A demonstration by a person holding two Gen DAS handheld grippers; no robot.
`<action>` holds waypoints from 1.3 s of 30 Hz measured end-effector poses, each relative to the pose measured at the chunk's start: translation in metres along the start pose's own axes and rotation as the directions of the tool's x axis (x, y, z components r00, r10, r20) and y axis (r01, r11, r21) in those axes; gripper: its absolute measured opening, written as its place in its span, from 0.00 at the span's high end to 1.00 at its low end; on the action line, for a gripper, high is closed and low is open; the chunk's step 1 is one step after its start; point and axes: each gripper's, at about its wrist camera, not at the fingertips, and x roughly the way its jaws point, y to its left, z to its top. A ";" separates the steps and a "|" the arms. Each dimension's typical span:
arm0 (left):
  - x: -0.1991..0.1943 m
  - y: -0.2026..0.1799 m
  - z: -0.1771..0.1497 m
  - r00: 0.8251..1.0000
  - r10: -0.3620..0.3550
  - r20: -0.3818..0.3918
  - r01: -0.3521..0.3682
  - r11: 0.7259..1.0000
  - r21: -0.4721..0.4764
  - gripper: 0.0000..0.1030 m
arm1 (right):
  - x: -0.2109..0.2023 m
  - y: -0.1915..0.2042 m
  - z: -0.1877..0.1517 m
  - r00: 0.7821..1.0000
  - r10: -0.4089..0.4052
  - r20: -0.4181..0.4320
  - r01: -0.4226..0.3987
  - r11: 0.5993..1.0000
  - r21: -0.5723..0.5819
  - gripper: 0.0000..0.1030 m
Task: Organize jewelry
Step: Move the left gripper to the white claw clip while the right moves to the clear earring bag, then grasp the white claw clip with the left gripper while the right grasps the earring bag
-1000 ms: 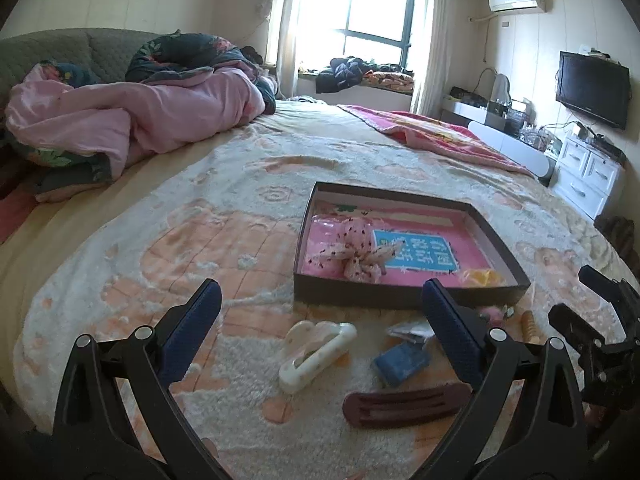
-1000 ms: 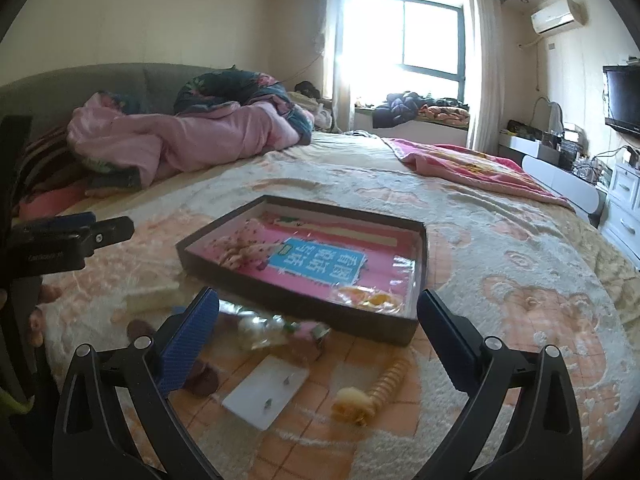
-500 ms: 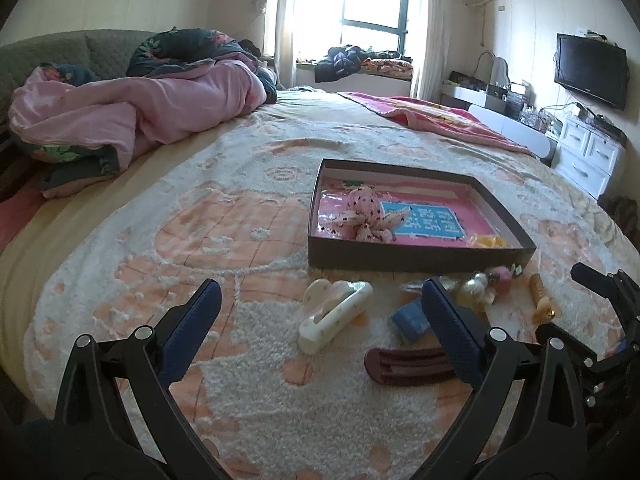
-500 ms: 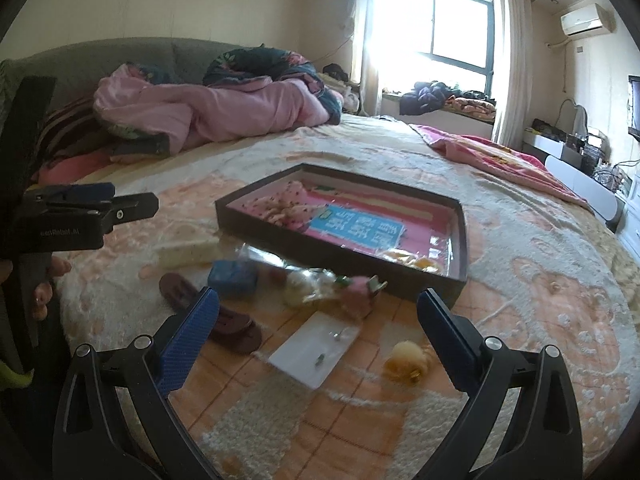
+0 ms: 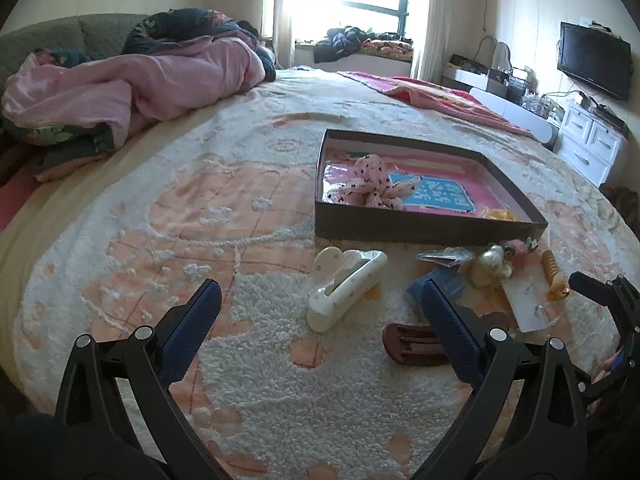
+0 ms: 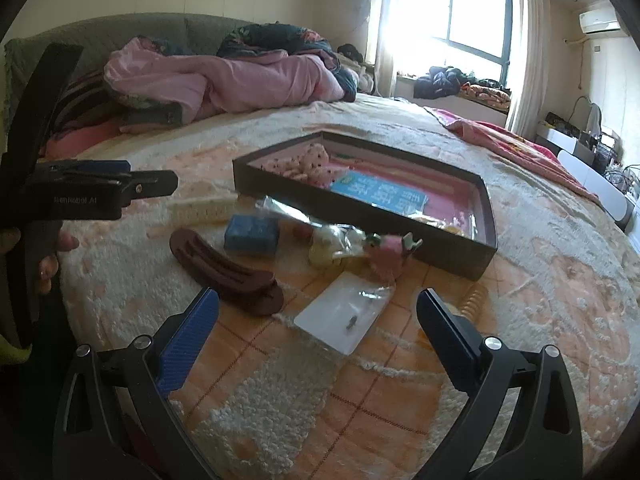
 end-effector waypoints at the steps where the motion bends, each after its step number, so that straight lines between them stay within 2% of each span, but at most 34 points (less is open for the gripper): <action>1: 0.002 0.000 0.000 1.000 0.005 -0.003 -0.005 1.000 0.005 0.11 | 0.001 0.000 -0.001 1.000 0.001 -0.004 -0.001 1.000 0.003 0.07; 8: 0.017 -0.001 -0.001 0.999 0.023 -0.032 -0.023 1.000 0.008 0.11 | 0.013 -0.009 -0.005 0.999 -0.004 -0.041 0.005 0.999 0.035 0.08; 10: 0.021 -0.001 -0.002 0.999 0.031 -0.030 -0.031 0.999 0.015 0.11 | 0.017 -0.011 -0.006 0.999 -0.008 -0.054 0.010 0.999 0.041 0.15; 13: 0.028 0.000 -0.001 0.999 0.029 -0.037 -0.029 0.999 0.016 0.12 | 0.023 -0.012 -0.007 0.997 -0.001 -0.074 0.005 0.998 0.055 0.19; 19: 0.042 -0.002 -0.002 0.997 0.010 -0.077 -0.007 0.999 0.033 0.25 | 0.031 -0.014 -0.007 0.996 -0.018 -0.085 0.024 0.997 0.074 0.30; 25: 0.045 -0.004 -0.002 0.997 0.002 -0.078 0.001 0.999 0.041 0.27 | 0.040 -0.016 -0.006 0.996 -0.025 -0.091 0.031 0.997 0.074 0.40; 31: 0.053 -0.003 0.002 0.996 -0.023 -0.081 0.026 0.999 0.040 0.31 | 0.045 -0.015 -0.005 0.996 -0.029 -0.089 0.035 0.997 0.069 0.45; 32: 0.054 -0.004 0.003 0.996 -0.026 -0.084 0.030 0.999 0.041 0.36 | 0.045 -0.015 -0.004 0.996 -0.029 -0.089 0.035 0.997 0.069 0.45; 35: 0.059 -0.003 0.003 0.994 -0.035 -0.099 0.039 0.999 0.033 0.38 | 0.045 -0.016 -0.004 0.996 -0.020 -0.087 0.027 0.997 0.074 0.47; 39: 0.063 -0.005 0.003 0.992 -0.061 -0.110 0.066 0.997 0.037 0.45 | 0.042 -0.019 -0.007 0.997 -0.003 -0.082 0.010 0.996 0.083 0.50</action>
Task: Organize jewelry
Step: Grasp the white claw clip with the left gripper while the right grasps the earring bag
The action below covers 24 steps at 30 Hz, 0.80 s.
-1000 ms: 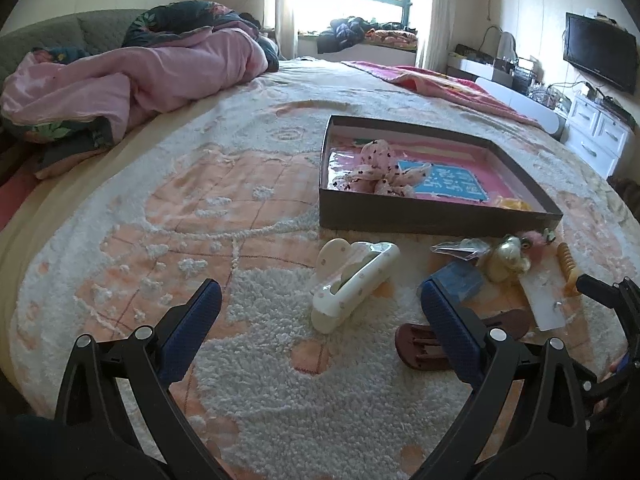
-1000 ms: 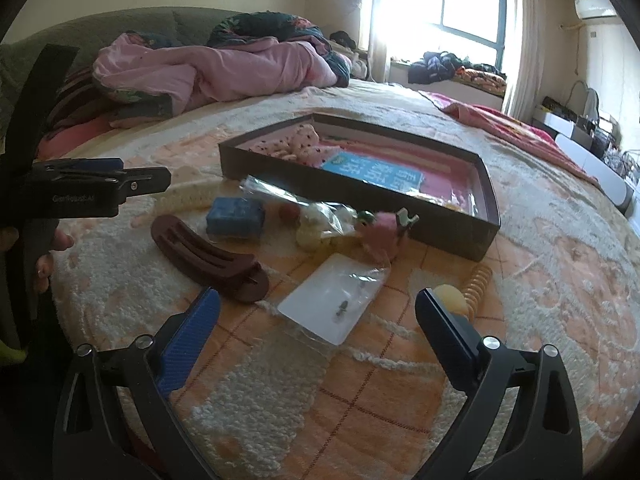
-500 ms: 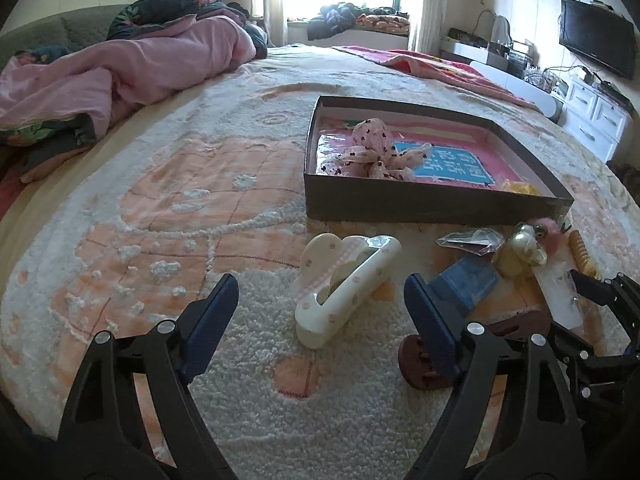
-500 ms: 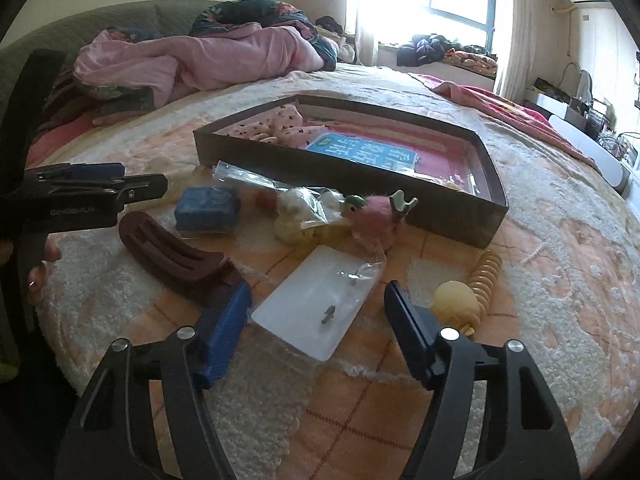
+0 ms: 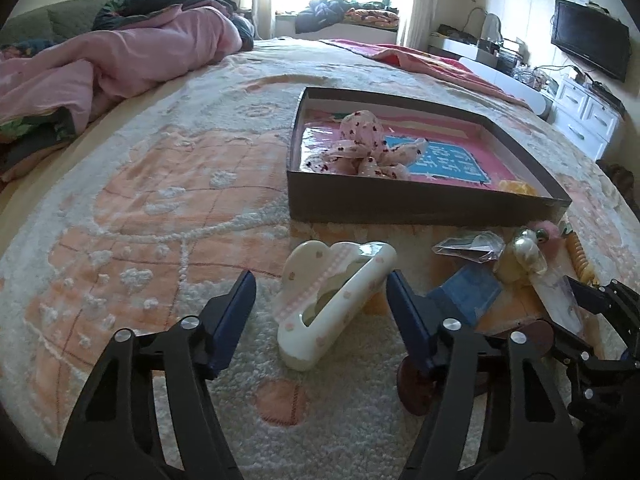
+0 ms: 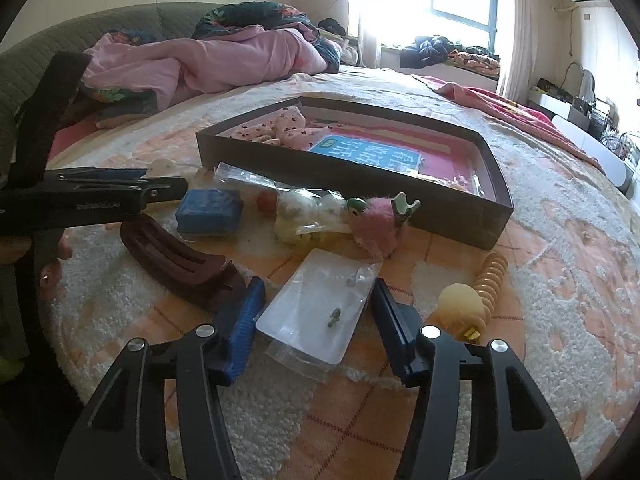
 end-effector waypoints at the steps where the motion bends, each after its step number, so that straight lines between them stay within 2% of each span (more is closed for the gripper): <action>1: 0.001 -0.001 0.000 1.000 -0.008 -0.003 0.008 1.000 0.006 0.46 | -0.001 0.000 0.000 1.000 0.003 0.001 -0.003 1.000 -0.001 0.51; 3: 0.004 -0.002 0.000 1.000 -0.024 -0.014 0.024 1.000 0.006 0.55 | -0.003 -0.001 -0.001 1.000 0.011 0.003 -0.011 1.000 -0.002 0.52; 8: 0.005 -0.003 -0.001 0.999 -0.024 -0.025 0.024 1.000 0.007 0.58 | -0.007 -0.002 -0.002 1.000 0.020 0.009 -0.020 1.000 -0.006 0.54; 14: -0.001 -0.002 -0.001 1.000 -0.014 -0.018 0.014 1.000 -0.002 0.67 | -0.015 0.000 -0.002 0.999 0.021 0.031 -0.020 1.000 -0.022 0.55; 24: -0.022 0.002 -0.003 1.000 -0.008 0.025 0.008 1.000 -0.017 0.70 | -0.033 0.003 0.003 0.996 0.009 0.092 -0.004 0.998 -0.055 0.55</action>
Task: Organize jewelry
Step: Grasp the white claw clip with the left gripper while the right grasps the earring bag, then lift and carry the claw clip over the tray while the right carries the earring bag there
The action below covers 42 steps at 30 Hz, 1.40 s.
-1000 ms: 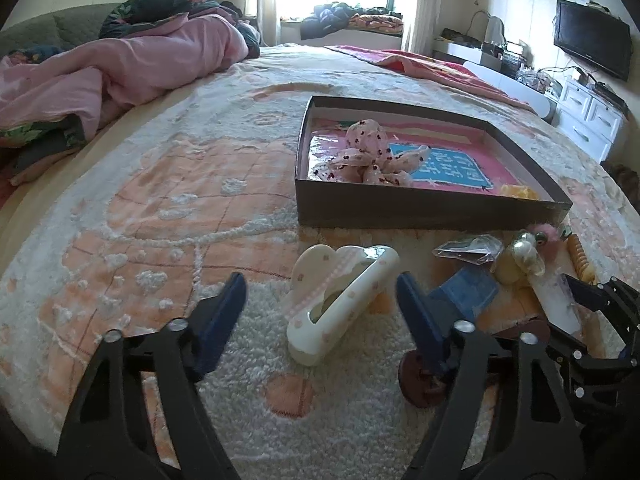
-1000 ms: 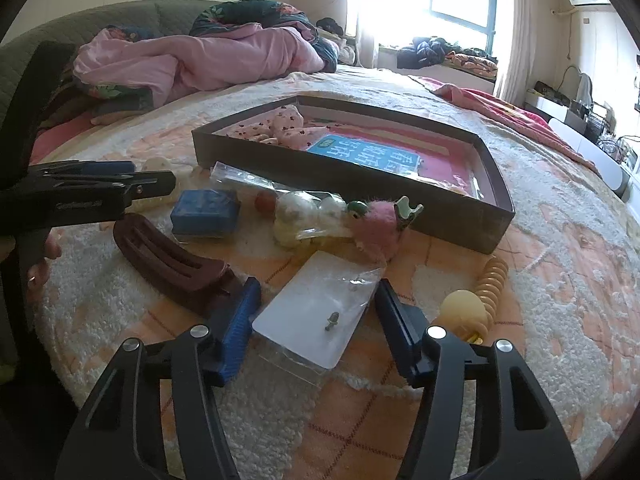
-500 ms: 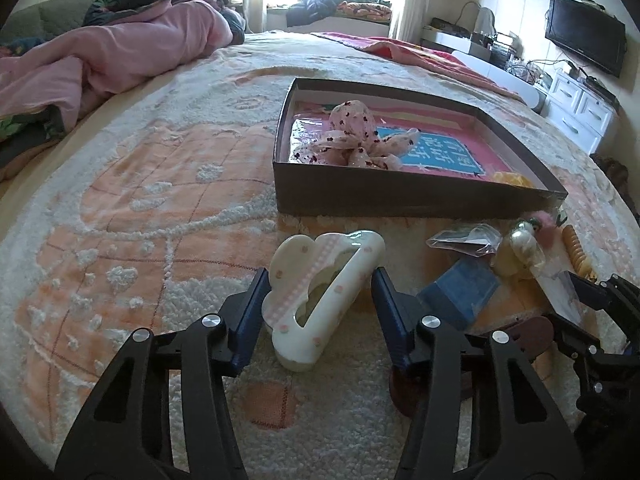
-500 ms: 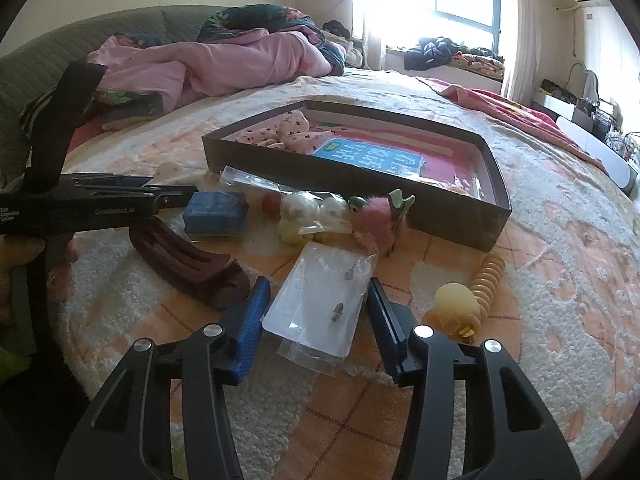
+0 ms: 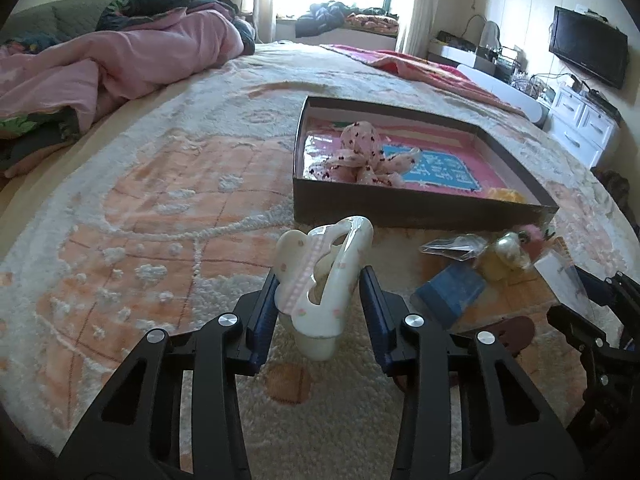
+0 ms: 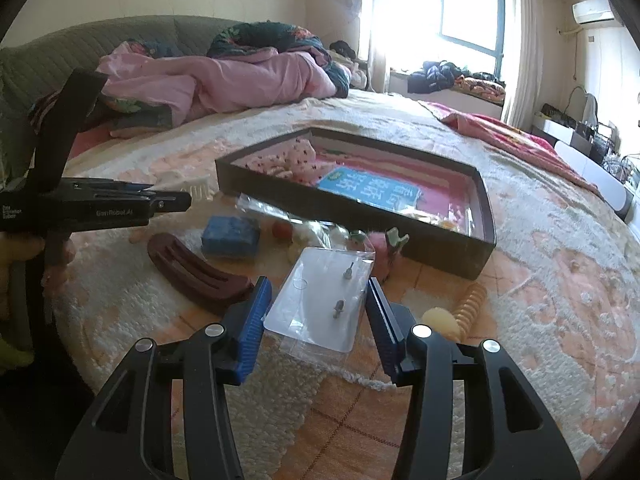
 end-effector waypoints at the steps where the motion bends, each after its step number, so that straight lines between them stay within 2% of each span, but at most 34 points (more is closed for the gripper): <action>1: -0.004 -0.001 -0.001 1.000 0.012 0.011 -0.012 1.000 0.013 0.70 | -0.002 0.000 0.001 1.000 0.001 0.009 -0.001 1.000 -0.005 0.55; 14: -0.030 -0.016 0.001 0.999 0.025 0.047 -0.026 0.999 0.024 0.70 | -0.022 -0.007 0.012 0.997 0.031 0.074 -0.034 0.999 0.035 0.56; 26: -0.034 -0.041 0.012 0.998 -0.007 0.069 0.004 0.999 0.048 0.70 | -0.029 -0.025 0.018 0.994 -0.009 0.105 0.002 0.998 0.070 0.56; 42: -0.016 -0.060 0.035 0.995 -0.057 0.077 0.053 0.997 0.054 0.70 | -0.027 -0.062 0.024 0.991 -0.077 0.107 0.060 0.987 0.149 0.56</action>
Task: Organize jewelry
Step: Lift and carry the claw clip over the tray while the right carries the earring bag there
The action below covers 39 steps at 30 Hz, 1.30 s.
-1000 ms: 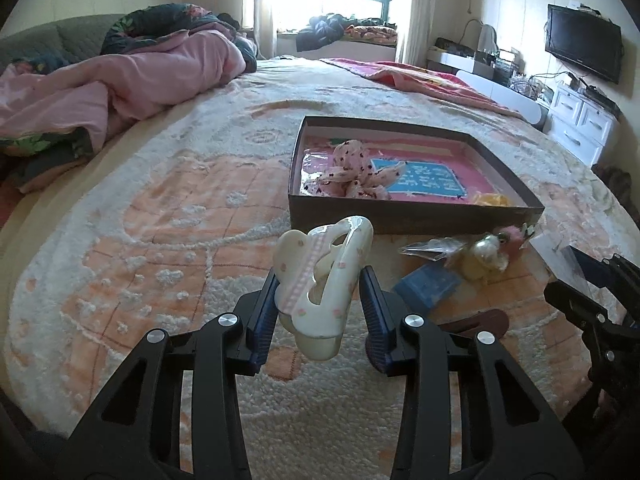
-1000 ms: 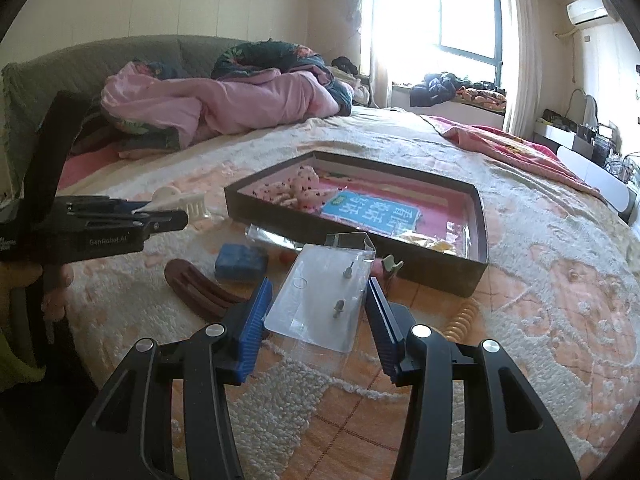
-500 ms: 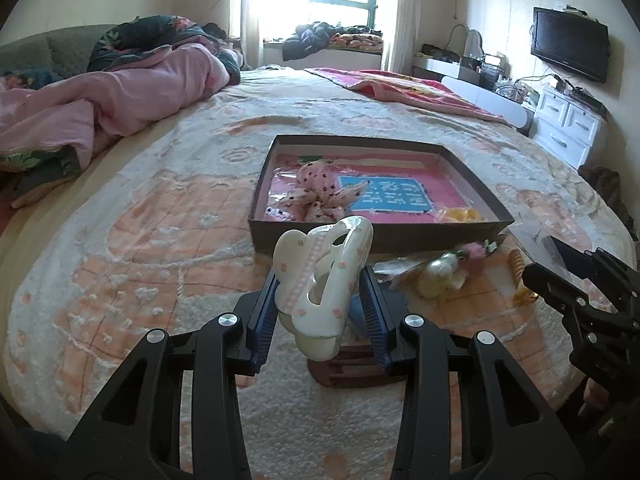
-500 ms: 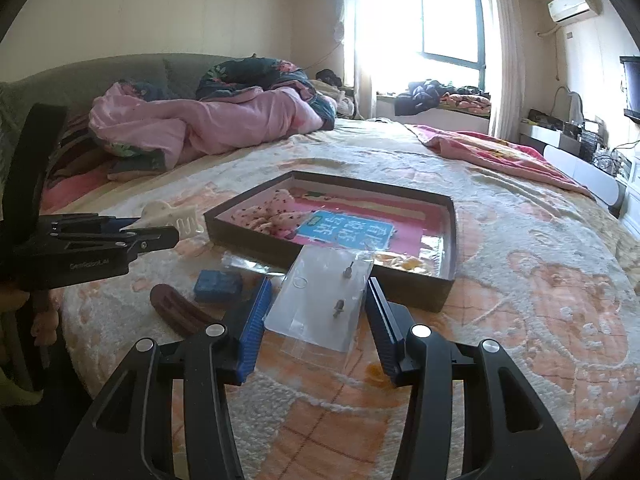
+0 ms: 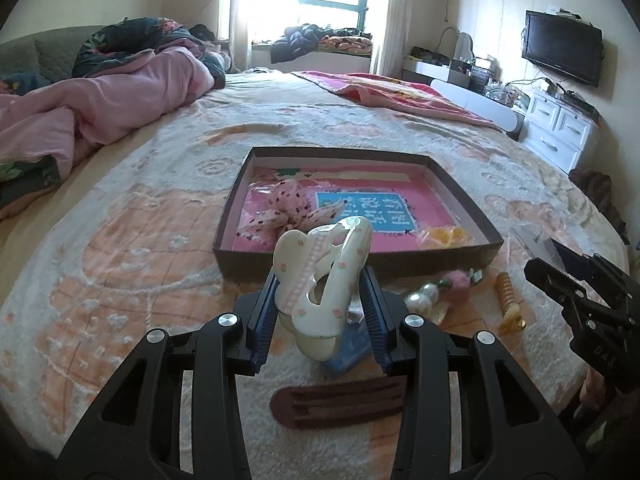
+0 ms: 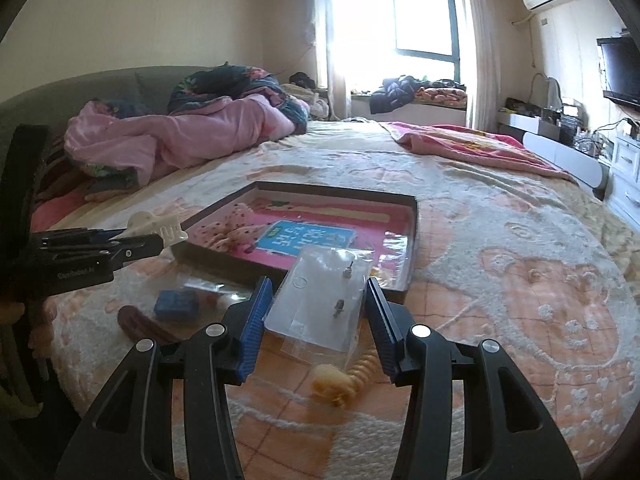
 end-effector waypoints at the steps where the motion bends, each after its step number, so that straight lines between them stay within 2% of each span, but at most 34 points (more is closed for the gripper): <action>1: 0.003 -0.002 0.003 1.000 -0.008 0.001 0.008 1.000 0.001 0.70 | 0.002 -0.004 0.001 1.000 -0.006 -0.001 0.006 1.000 0.005 0.56; 9: 0.019 -0.016 0.017 0.999 -0.037 0.009 0.036 0.999 0.021 0.70 | 0.009 -0.022 0.008 0.999 -0.038 -0.004 0.038 0.998 0.044 0.56; 24: 0.049 -0.030 0.037 0.998 -0.065 0.007 0.065 0.998 0.027 0.70 | 0.027 -0.038 0.034 0.997 -0.070 0.013 0.070 0.997 0.030 0.56; 33: 0.068 -0.032 0.043 0.997 -0.082 -0.009 0.082 0.997 0.010 0.70 | 0.054 -0.044 0.049 0.998 -0.069 -0.011 0.069 0.998 0.001 0.56; 39: 0.083 -0.031 0.044 0.997 -0.069 -0.024 0.069 0.997 0.015 0.70 | 0.076 -0.053 0.056 0.996 -0.076 -0.040 0.076 0.997 0.003 0.56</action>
